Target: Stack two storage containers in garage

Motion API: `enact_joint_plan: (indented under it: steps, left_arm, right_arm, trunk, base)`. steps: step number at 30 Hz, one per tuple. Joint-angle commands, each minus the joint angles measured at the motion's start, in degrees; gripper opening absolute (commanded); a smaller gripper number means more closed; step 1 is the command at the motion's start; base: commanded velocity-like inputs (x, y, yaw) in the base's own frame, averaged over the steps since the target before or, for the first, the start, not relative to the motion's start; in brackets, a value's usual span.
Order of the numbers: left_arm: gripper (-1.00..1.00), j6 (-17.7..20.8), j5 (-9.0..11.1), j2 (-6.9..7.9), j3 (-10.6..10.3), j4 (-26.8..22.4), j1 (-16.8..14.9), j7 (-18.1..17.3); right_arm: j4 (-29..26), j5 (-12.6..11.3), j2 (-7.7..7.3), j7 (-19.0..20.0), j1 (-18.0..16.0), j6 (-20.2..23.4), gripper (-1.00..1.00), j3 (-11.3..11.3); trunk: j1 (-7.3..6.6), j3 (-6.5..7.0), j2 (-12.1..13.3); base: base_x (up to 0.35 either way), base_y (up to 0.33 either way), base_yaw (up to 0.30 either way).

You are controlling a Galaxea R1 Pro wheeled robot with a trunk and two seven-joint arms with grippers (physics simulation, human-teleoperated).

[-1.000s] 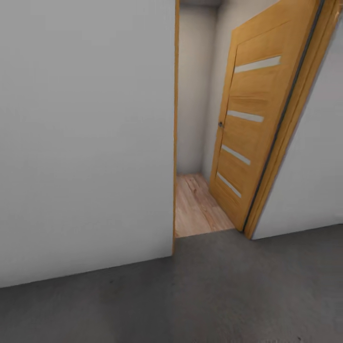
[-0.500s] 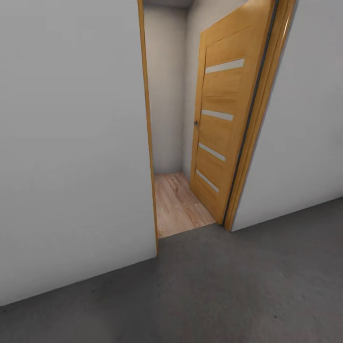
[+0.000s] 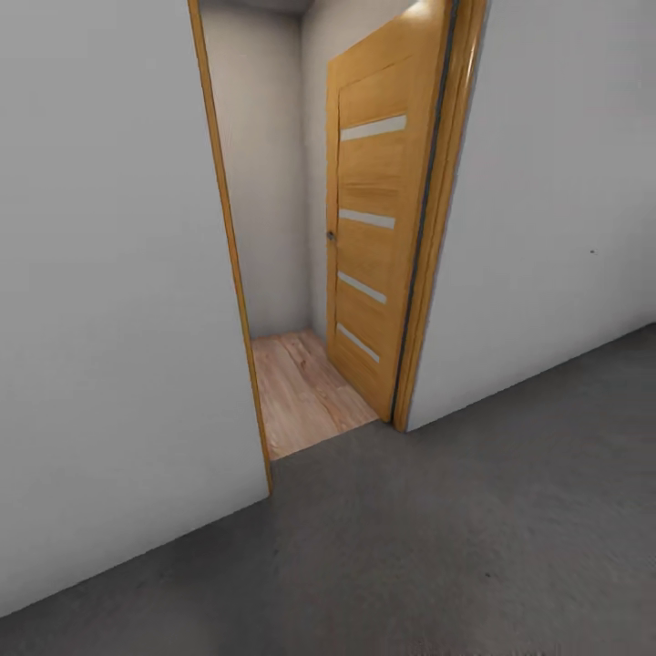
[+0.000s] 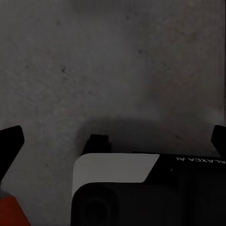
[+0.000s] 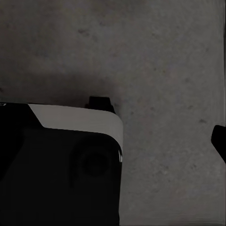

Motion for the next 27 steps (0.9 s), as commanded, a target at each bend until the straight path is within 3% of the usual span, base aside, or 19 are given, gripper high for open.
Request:
enact_joint_plan:
  steps: [1, 17, 27]
  left_arm:
    - [1.0, 0.2, 0.4, -0.01, 0.0, 0.0, 0.0, 0.2]
    - [1.0, 0.2, 0.2, -0.06, -0.1, 0.0, 0.0, 0.2]
    - [1.0, 1.5, 0.6, -1.09, 0.0, 0.1, 1.2, 0.1]
  right_arm:
    - [0.1, -0.6, -0.01, -0.1, -0.1, -0.3, 1.0, 0.5]
    - [0.1, -0.6, -0.04, -0.1, -0.1, -0.2, 1.0, 0.4]
    - [0.1, -0.6, -0.11, -0.1, -0.1, -0.1, 1.0, 0.4]
  trunk:
    - [0.0, -0.06, 0.0]
    - [0.0, -0.06, 0.0]
    - [0.0, -0.06, 0.0]
  base:
    - [0.0, 0.0, -0.295]
    - [0.0, 0.0, -0.295]
    - [0.0, 0.0, -0.267]
